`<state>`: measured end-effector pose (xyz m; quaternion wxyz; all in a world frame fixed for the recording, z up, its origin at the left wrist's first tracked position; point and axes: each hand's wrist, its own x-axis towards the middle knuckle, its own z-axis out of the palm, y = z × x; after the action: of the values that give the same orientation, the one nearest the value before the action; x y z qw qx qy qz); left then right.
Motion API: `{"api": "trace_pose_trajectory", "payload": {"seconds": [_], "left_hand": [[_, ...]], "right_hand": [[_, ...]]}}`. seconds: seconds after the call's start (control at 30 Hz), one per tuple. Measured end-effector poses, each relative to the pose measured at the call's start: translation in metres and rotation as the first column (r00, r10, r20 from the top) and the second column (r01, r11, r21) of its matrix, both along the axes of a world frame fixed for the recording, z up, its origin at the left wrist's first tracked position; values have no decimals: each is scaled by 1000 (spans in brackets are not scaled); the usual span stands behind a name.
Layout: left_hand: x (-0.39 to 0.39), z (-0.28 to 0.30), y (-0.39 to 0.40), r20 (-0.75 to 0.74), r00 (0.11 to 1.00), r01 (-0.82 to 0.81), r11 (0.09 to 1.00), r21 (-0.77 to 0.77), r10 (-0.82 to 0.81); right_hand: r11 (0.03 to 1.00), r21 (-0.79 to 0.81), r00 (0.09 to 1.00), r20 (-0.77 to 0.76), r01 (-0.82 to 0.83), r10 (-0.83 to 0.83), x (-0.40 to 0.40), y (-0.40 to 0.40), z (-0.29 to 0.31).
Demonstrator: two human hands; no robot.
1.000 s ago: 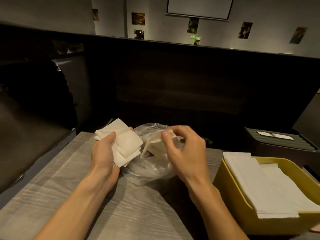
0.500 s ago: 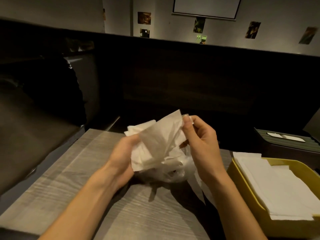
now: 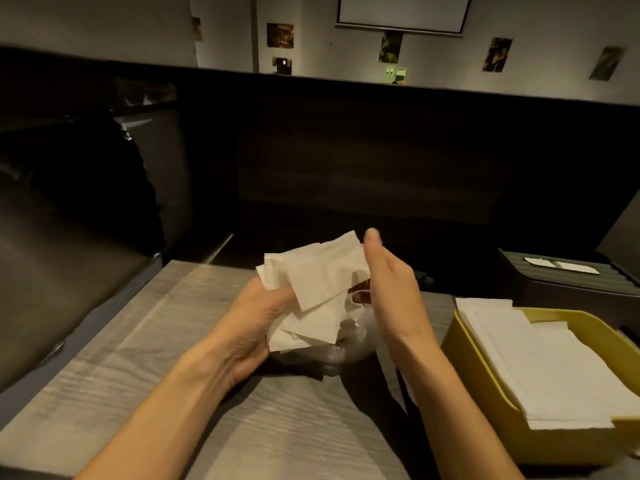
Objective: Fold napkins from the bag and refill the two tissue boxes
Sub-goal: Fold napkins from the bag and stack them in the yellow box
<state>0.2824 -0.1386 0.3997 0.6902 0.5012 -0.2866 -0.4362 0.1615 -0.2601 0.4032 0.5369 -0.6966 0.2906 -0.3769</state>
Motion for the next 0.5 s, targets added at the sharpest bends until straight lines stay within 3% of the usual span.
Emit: {"api": "trace_pose_trajectory", "payload": {"seconds": [0.13, 0.23, 0.33, 0.4, 0.5], "left_hand": [[0, 0, -2, 34, 999, -32, 999, 6, 32], [2, -5, -8, 33, 998, -54, 998, 32, 53], [3, -9, -12, -30, 995, -98, 994, 42, 99], [2, -7, -11, -55, 994, -94, 995, 35, 96], [0, -3, -8, -110, 993, -47, 999, 10, 47]], "right_hand": [[989, -116, 996, 0, 91, -92, -1, 0, -3], [950, -253, 977, 160, 180, -143, 0, 5, -1], [953, -248, 945, 315, 171, -88, -2, 6, 6], [951, -290, 973, 227, 107, -41, 0, 6, 5], [900, -427, 995, -6, 91, -103, 7, 7, -7]]}}
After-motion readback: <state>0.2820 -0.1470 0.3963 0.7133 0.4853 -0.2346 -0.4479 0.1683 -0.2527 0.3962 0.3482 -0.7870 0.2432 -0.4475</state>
